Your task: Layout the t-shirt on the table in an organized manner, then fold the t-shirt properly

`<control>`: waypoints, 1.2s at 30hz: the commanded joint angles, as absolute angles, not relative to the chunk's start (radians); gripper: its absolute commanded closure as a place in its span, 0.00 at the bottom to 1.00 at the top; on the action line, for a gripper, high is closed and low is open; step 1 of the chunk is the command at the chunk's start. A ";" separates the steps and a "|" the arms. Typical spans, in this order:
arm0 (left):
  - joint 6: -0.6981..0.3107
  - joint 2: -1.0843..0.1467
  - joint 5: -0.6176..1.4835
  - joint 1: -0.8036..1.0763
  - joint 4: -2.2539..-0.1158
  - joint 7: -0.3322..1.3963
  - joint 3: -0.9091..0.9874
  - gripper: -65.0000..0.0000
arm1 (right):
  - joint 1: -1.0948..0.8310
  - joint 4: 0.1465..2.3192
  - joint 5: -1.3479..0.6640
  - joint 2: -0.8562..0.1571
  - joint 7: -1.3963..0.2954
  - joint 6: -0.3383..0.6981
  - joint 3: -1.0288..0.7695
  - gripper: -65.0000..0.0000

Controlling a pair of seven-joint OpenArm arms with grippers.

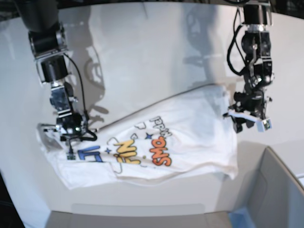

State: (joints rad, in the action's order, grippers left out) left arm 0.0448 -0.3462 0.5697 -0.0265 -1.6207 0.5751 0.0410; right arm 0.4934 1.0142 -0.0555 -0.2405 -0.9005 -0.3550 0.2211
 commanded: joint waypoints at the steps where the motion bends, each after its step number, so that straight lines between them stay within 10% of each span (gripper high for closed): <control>1: 0.042 -0.357 0.572 -0.041 -1.638 0.547 0.045 0.59 | 0.509 1.050 -0.056 -0.248 -0.917 -0.357 0.217 1.00; 15: 0.042 -0.357 0.572 -0.039 -1.638 0.547 0.045 0.59 | 0.392 1.472 -0.058 -0.251 -1.096 -0.357 0.197 1.00; 19: 0.042 -0.357 0.573 -0.039 -1.639 0.547 0.045 0.59 | 0.390 1.480 -0.073 -0.209 -1.098 -0.357 0.036 1.00; 26: 0.042 -0.337 0.568 -0.039 -1.638 0.547 0.045 0.59 | 0.341 1.500 -0.398 -0.166 -1.082 -0.357 -0.410 0.71; 36: 0.042 -0.335 0.567 -0.041 -1.638 0.547 0.045 0.59 | 0.308 1.313 -0.440 -0.179 -0.940 -0.360 -0.568 0.72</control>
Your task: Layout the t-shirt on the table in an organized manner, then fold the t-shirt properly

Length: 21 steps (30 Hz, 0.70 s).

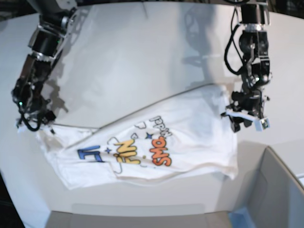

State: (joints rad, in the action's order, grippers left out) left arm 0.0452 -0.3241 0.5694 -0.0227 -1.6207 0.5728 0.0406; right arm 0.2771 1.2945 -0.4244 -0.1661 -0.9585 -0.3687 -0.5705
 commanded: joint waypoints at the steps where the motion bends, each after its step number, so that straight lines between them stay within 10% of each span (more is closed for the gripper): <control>1: 0.042 -0.335 0.567 -0.041 -1.638 0.547 0.045 0.59 | 0.309 1.303 -0.441 -0.179 -0.935 -0.360 -0.588 0.72; 21: 0.041 -0.335 0.567 -0.041 -1.638 0.547 0.045 0.59 | 0.460 1.078 -0.456 -0.226 -0.877 -0.357 -0.573 0.72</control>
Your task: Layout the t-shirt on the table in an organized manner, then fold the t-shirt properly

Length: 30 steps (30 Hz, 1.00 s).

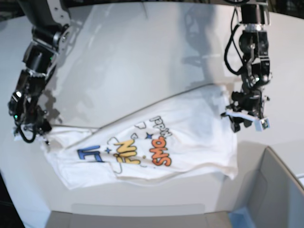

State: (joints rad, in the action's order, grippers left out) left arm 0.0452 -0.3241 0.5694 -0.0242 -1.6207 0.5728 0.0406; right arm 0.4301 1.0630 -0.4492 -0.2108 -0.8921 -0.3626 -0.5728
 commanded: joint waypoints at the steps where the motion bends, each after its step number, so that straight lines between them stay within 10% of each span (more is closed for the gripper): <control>1: 0.041 -0.335 0.567 -0.041 -1.638 0.547 0.045 0.59 | 0.460 1.073 -0.456 -0.226 -0.877 -0.357 -0.573 0.72; 30: 0.041 -0.335 0.570 -0.039 -1.638 0.547 0.045 0.59 | 0.358 1.343 -0.456 -0.205 -0.978 -0.305 -0.415 1.00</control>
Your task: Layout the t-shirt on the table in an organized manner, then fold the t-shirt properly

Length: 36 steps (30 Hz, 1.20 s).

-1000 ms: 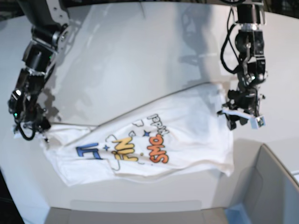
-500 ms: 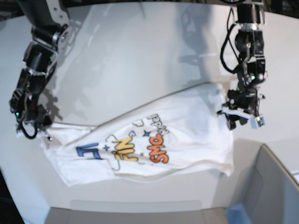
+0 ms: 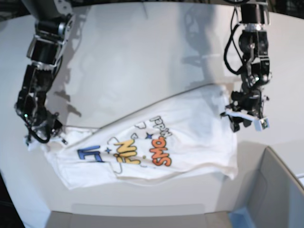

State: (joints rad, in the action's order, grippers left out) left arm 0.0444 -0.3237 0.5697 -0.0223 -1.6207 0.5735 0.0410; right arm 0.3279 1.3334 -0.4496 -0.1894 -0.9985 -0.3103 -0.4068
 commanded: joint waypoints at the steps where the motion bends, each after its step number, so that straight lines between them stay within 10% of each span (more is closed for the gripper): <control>1: 0.041 -0.335 0.570 -0.039 -1.638 0.547 0.045 0.59 | 0.341 1.397 -0.458 -0.203 -0.997 -0.305 -0.407 1.00; 17: 0.041 -0.335 0.573 -0.013 -1.653 0.547 0.045 0.59 | 0.004 2.043 -0.458 -0.102 -1.164 -0.315 -0.460 1.00; 36: 0.042 -0.300 0.573 0.010 -1.679 0.636 0.047 0.59 | -0.101 2.069 -0.651 -0.136 -0.765 -0.308 -0.553 1.00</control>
State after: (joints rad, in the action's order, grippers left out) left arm 0.0452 -0.2848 0.5743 0.0254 -1.6547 0.6704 0.0410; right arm -0.1101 2.0533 -0.6491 -0.1246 -0.7925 -0.3145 -0.5499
